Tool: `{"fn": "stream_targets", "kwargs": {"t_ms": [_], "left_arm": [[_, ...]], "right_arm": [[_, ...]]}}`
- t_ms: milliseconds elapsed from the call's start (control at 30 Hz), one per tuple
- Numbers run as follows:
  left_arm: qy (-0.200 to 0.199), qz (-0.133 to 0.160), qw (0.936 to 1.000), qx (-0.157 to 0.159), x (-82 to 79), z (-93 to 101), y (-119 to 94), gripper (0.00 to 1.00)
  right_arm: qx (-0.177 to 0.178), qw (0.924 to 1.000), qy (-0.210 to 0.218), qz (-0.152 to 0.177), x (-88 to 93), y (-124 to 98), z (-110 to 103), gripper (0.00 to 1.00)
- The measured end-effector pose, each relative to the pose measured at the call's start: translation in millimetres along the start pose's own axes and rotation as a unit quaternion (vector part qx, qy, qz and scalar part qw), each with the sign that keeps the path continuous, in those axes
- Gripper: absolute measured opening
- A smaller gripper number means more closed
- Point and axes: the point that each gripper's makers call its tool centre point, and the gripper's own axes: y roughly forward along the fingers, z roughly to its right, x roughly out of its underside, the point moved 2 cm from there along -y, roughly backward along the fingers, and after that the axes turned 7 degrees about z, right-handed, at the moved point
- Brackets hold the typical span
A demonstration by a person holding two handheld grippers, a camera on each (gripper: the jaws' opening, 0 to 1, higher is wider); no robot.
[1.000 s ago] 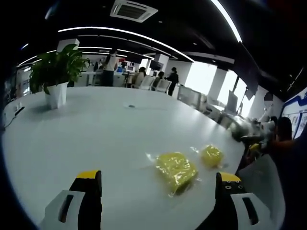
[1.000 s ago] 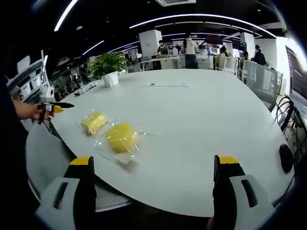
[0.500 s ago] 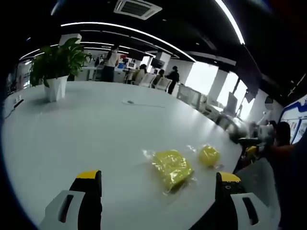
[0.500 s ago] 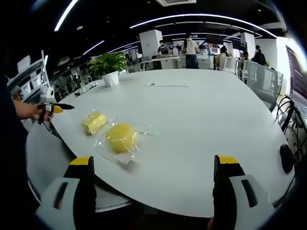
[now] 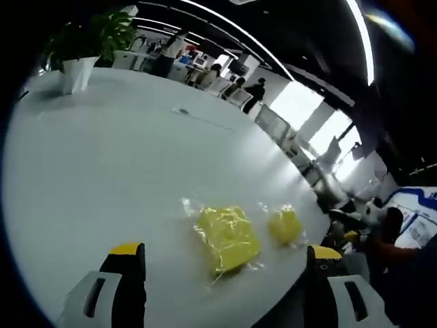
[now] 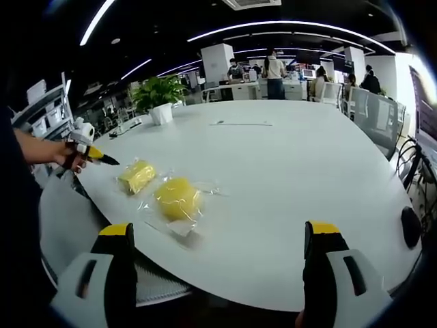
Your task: Compare the silicone blocks by pressing each to a similar depth, holding the contact briefly, and releasing to observe deformation and rebound differences across the visible hardness samples.
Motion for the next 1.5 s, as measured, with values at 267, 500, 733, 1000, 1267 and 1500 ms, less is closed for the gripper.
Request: {"fn": "stream_targets", "kwargs": {"t_ms": [267, 500, 733, 1000, 1267, 1500], "left_arm": [[-0.078, -0.022, 0.9967, 0.006, 1.5, -12.1, 22, 0.84], [-0.11, -0.047, 0.9923, 0.032, 8.1, -8.8, 34, 0.62], [-0.127, -0.076, 0.9882, 0.04, 15.9, -1.2, 46, 0.49], [-0.129, -0.107, 0.9856, 0.022, 28.8, -9.1, 53, 0.37], [-0.105, -0.107, 0.9886, 0.014, 30.9, -11.7, 55, 0.29], [-0.086, -0.105, 0.9908, -0.001, 32.3, -9.3, 59, 0.19]], "right_arm": [[0.003, 1.0, 0.009, 0.0, 4.5, -3, -1, 0.97], [0.005, 0.9998, 0.018, -0.002, 8.0, -4, -1, 0.97], [0.006, 0.9998, 0.019, -0.005, 8.4, -5, -1, 0.97], [0.002, 0.9996, 0.029, -0.002, 7.3, -1, -3, 0.97], [0.001, 0.9995, 0.03, -0.008, 10.4, -2, 0, 0.97], [-0.001, 0.9994, 0.033, -0.013, 13.6, 1, 1, 0.97]]}}
